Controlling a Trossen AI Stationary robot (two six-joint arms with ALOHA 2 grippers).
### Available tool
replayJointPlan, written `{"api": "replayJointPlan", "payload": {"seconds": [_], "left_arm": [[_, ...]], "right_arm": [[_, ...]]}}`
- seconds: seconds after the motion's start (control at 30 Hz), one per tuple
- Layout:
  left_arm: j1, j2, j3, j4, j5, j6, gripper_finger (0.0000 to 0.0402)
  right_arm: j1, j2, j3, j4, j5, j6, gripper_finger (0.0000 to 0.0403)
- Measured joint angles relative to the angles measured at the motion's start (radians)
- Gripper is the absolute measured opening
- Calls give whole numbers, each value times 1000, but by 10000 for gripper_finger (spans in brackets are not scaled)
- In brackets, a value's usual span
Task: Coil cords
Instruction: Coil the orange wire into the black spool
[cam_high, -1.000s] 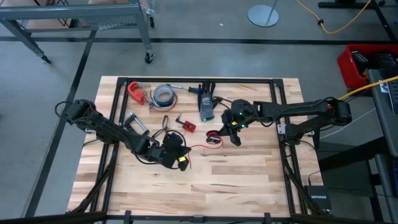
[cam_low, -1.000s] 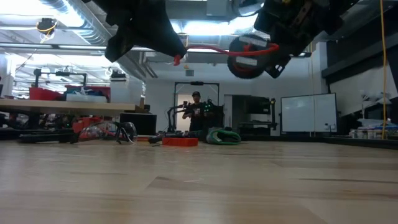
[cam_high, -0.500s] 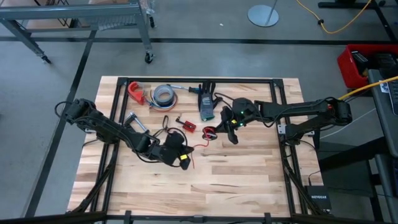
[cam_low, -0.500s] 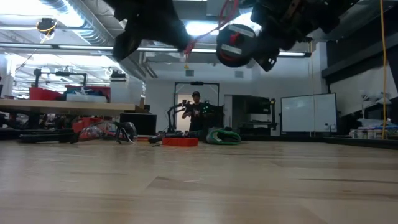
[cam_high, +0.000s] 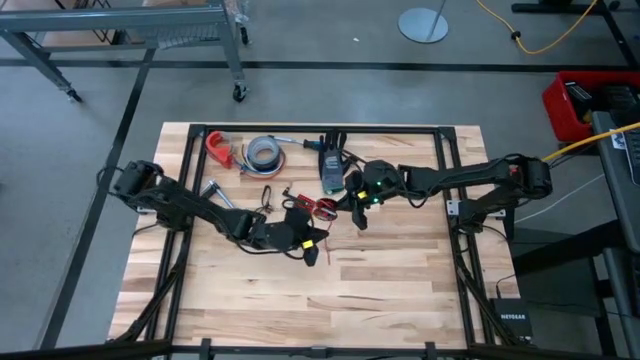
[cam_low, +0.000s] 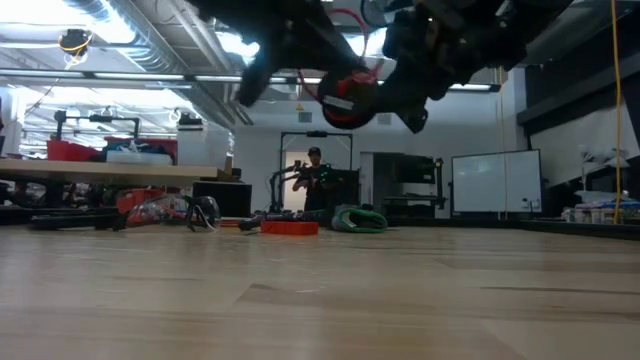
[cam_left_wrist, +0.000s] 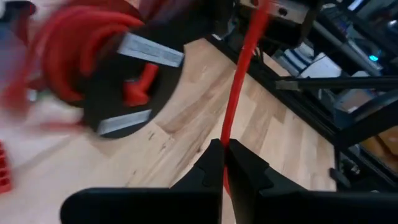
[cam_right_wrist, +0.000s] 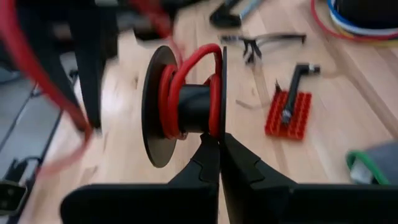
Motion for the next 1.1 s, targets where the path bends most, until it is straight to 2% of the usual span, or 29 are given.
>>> {"api": "replayJointPlan", "payload": {"seconds": [0.17,0.47,0.63,0.83,1.1], "left_arm": [[32,54,0,85,57,-11,0],[47,50,7,103,26,-88,0],[47,50,10,99,34,-133,0],[51,50,10,109,38,-164,0],[50,49,10,170,80,-203,0]], "right_arm": [[0,39,0,91,-10,48,3],[0,59,0,83,-30,70,3],[0,59,0,137,-20,76,3],[52,60,1,151,-16,86,3],[124,86,0,152,119,66,3]]}}
